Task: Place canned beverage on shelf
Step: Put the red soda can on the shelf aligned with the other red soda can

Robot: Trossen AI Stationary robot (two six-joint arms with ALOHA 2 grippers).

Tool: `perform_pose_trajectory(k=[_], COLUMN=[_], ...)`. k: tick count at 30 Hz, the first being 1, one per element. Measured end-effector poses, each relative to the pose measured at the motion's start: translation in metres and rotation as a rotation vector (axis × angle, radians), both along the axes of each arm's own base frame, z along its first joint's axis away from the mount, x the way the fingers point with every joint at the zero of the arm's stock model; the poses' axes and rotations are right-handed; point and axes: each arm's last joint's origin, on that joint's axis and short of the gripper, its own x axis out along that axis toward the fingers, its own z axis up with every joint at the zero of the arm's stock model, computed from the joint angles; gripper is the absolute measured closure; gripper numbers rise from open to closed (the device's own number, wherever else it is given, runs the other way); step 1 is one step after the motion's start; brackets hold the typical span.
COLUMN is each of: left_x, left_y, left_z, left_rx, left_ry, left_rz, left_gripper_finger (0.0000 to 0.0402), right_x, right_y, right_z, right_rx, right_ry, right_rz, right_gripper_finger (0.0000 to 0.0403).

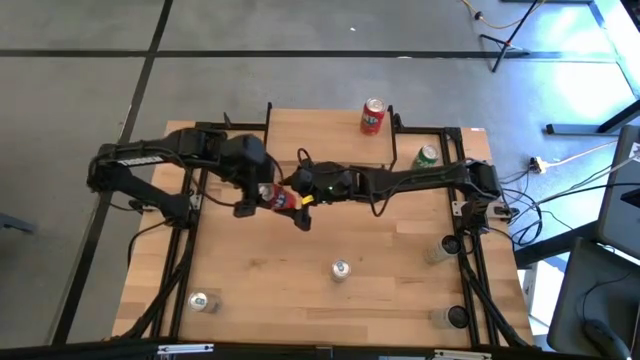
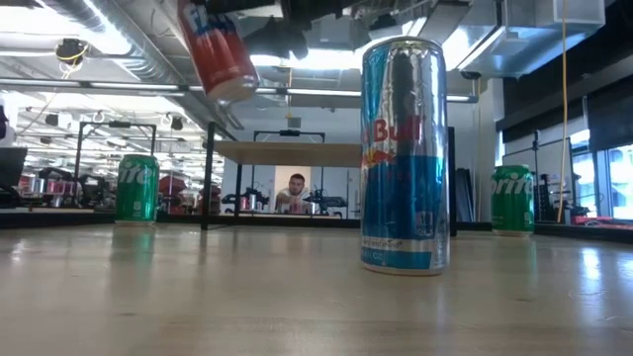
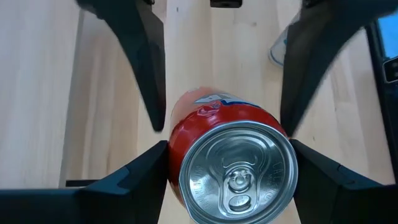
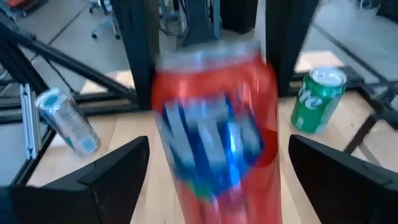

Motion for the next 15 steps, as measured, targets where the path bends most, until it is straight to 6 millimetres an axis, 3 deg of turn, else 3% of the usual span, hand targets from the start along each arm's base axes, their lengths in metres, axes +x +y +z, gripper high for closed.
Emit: perform_pose_trajectory(k=[5, 15], left_x=[0.012, 0.018], left_y=[0.001, 0.001], left_z=[-0.007, -0.009], left_rx=[-0.001, -0.008], left_ry=[0.011, 0.004], left_rz=[0.000, 0.005], left_gripper_finger=[0.0156, 0.0151], right_x=[0.000, 0.002], right_y=[0.000, 0.000], right_z=[-0.004, -0.012], right_rx=[-0.001, -0.002], right_ry=[0.023, 0.065], right_rz=[0.001, 0.010], right_gripper_finger=[0.0047, 0.0136])
